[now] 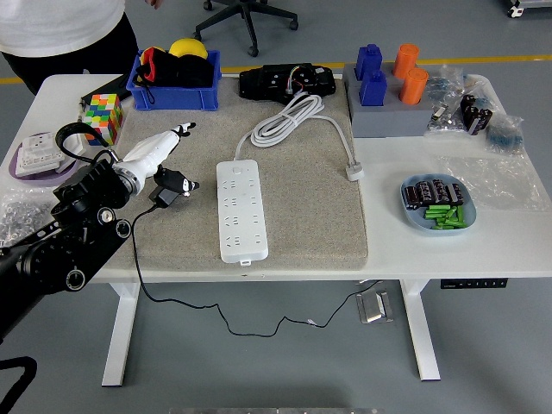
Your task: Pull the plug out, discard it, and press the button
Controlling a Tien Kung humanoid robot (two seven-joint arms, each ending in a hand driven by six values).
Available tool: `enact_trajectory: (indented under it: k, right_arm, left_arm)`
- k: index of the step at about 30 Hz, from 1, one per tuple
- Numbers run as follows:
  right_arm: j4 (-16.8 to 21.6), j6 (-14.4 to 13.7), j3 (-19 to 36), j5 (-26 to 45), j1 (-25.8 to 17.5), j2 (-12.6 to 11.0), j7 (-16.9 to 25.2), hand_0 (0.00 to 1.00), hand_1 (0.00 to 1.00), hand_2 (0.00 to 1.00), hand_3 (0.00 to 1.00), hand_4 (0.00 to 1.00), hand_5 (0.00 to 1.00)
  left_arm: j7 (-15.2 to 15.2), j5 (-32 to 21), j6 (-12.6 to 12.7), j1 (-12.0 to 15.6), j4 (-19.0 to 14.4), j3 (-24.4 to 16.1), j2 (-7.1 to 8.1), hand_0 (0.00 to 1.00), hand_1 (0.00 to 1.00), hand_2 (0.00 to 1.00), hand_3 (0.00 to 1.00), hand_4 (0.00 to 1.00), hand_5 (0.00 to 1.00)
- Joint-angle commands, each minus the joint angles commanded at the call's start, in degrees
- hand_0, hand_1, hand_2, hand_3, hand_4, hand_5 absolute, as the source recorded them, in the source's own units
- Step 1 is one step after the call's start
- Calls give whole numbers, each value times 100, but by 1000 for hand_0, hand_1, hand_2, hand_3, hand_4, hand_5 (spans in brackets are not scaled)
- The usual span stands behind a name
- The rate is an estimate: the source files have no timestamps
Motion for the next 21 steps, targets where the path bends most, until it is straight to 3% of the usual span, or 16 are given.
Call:
enact_trajectory:
  k: [2, 3, 8, 9, 14, 15, 20, 21]
  right_arm:
    - [-2, 3, -11, 0, 1, -4, -1, 767, 729, 724, 713, 883, 658]
    - [0, 1, -13, 3, 4, -5, 0, 767, 729, 724, 713, 883, 658]
    - [11, 3, -18, 19, 22, -8, 1, 767, 729, 724, 713, 883, 658]
    - [9, 10, -20, 24, 21, -10, -2, 767, 729, 724, 713, 883, 658]
    - [-10, 17, -7, 17, 12, -28, -8, 767, 729, 724, 713, 883, 658]
    - [-11, 13, -8, 14, 12, -30, -7, 767, 729, 724, 713, 883, 658]
    - [-2, 9, -27, 22, 21, -35, -2, 767, 729, 724, 713, 883, 658]
    - [2, 9, -26, 23, 19, -32, -2, 767, 729, 724, 713, 883, 658]
  left_arm:
    - [-62, -140, -11, -125, 45, 130, -45, 872, 922, 943, 991, 921, 57]
    - [-64, -182, -37, -192, 87, 208, -73, 743, 771, 783, 942, 910, 27]
    - [64, -202, -171, -459, 254, 632, -180, 743, 771, 783, 942, 910, 27]
    - [64, -235, -170, -493, 274, 682, -194, 129, 142, 168, 689, 526, 2]
    - [75, -603, -192, -806, 588, 1093, -358, 129, 142, 168, 689, 526, 2]
    - [95, -681, -209, -845, 638, 1120, -384, 31, 53, 106, 611, 223, 2]
    - [343, -1105, -377, -1059, 822, 1256, -522, 31, 53, 106, 611, 223, 2]
    - [409, -1146, -417, -1103, 861, 1292, -551, 6, 18, 98, 614, 59, 2]
